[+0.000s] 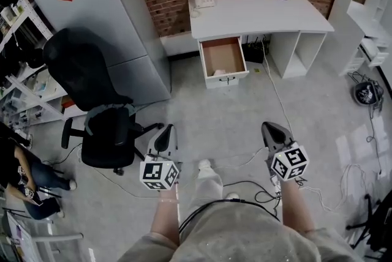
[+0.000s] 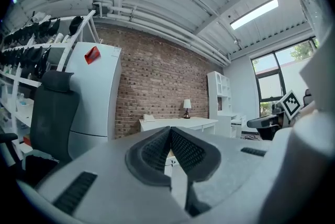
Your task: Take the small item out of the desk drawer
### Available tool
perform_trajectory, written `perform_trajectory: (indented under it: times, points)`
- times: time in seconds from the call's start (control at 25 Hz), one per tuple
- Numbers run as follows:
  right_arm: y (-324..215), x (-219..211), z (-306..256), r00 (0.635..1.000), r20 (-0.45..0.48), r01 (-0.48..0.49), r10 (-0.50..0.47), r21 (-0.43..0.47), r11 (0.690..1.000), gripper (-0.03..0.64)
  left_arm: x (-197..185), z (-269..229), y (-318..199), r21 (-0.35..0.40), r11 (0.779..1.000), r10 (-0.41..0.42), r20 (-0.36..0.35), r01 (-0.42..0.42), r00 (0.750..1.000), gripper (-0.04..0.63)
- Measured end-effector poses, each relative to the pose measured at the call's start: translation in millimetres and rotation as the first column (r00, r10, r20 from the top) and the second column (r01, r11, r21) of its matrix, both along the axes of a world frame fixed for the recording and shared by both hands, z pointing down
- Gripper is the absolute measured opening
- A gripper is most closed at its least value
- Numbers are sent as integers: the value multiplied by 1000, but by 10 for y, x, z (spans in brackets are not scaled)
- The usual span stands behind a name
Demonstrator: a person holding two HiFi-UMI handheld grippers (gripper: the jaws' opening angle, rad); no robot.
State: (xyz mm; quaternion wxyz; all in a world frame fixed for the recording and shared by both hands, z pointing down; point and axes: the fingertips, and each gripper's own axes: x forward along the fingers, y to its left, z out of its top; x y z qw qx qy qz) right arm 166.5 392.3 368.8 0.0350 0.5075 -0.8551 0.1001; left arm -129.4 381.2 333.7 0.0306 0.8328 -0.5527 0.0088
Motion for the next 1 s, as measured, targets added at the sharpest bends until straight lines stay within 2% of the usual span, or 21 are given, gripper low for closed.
perform_trajectory:
  times: [0.32,0.48,0.64,0.84,1.0]
  points:
    - [-364,-81,100,1000,15,-20,20,-18,1000,6,-83,94,-475,-20,1000,14,-12,-14,1000,5]
    - [-640,-50,73,997,27,-74,75,-15,997,6,-41,75,-867,-13,998,68,2,-68,998,5]
    - [-907,-40,64,995,4,-102,102,-19,995,6,33,38,-1344,-8,995,103,-37,-104,994,5]
    - [-1290,73,90,991,-19,-133,133,-22,991,6,278,109,-1853,-12,985,172,-43,-173,984,5]
    - [-1587,73,116,987,-31,-159,158,-29,987,6,309,174,-2222,-22,979,200,-58,-201,978,5]
